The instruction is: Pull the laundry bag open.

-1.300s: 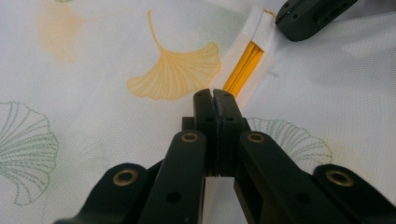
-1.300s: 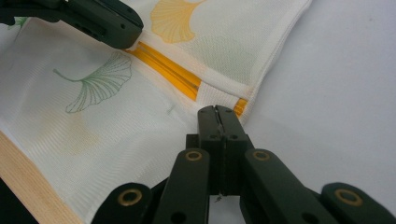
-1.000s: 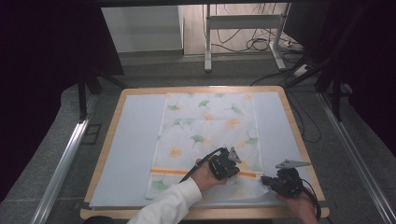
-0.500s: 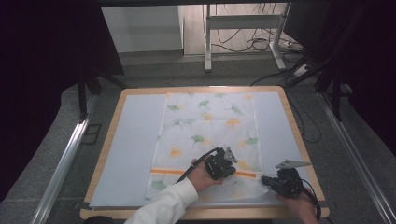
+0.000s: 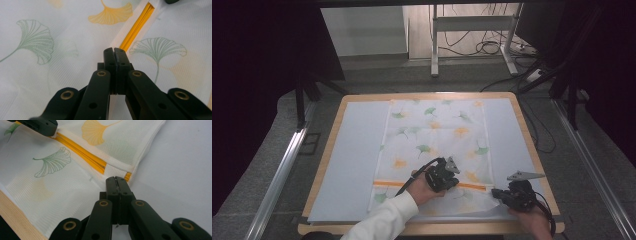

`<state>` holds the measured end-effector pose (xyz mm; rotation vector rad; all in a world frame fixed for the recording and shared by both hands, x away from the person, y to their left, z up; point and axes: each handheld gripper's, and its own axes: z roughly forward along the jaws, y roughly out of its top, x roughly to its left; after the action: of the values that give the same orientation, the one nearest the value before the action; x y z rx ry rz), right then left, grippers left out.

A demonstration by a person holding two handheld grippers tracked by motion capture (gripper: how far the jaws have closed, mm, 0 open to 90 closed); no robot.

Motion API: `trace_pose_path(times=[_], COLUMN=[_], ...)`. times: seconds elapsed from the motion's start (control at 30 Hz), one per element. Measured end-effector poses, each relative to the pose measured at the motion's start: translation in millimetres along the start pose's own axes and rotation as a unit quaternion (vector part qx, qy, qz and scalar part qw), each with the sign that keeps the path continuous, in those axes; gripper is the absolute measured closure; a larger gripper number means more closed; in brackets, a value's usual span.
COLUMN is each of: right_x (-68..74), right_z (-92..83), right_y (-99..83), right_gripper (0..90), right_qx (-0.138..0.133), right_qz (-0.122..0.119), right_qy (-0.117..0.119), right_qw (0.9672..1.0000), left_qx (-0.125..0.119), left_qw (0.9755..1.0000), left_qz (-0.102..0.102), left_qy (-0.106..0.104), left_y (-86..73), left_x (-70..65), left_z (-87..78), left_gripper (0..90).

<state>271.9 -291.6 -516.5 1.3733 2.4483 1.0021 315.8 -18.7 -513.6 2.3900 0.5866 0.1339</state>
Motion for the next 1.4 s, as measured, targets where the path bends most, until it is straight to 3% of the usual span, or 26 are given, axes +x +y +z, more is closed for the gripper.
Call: trace_pose_path(times=[0.43, 1.4], right_x=[-0.2, 1.2], right_z=[0.1, 0.2], right_y=[-0.1, -0.1], right_gripper=[89.9, 89.9], right_qx=[-0.001, -0.001], right_qz=[0.000, -0.004], right_qy=[0.001, -0.003], right_qw=[1.0000, 1.0000], left_qx=[0.000, 0.002], left_qw=[1.0000, 0.9999], left_qz=[-0.004, 0.002], left_qy=[0.005, 0.013], left_y=[-13.7, -17.8], left_x=[5.3, 4.5], left_z=[-10.8, -14.1], left_gripper=[90.0, 90.0])
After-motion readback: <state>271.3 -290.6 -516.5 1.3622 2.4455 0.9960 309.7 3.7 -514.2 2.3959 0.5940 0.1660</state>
